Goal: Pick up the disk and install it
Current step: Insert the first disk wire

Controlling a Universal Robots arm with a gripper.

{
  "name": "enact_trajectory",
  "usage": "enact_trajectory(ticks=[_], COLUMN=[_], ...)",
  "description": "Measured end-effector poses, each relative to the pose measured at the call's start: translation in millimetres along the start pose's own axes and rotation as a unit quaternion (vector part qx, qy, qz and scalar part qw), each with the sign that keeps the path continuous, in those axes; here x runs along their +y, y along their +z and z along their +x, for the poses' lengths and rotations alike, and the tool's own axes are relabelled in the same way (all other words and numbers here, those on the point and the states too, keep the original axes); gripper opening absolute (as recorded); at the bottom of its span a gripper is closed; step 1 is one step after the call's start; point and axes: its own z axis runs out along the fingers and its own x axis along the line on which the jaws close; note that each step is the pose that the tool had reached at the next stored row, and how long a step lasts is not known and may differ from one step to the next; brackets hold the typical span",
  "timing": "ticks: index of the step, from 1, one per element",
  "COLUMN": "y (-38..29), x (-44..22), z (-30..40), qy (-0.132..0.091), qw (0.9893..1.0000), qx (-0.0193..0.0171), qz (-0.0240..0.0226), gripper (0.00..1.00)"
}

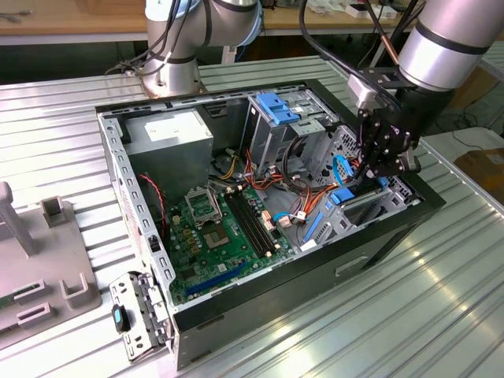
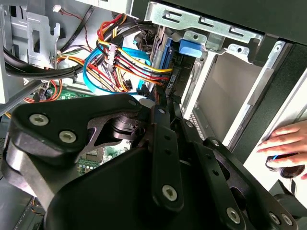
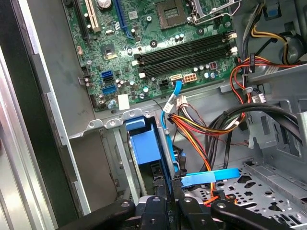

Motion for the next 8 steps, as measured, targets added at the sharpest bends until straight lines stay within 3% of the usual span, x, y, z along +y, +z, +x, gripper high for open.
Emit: enact_trajectory(ticks=[8], y=[0.0], x=[0.3], z=[0.1], qy=[0.000], qw=[1.0000], qx=[-0.0002], qz=[0.0007], gripper=[0.16])
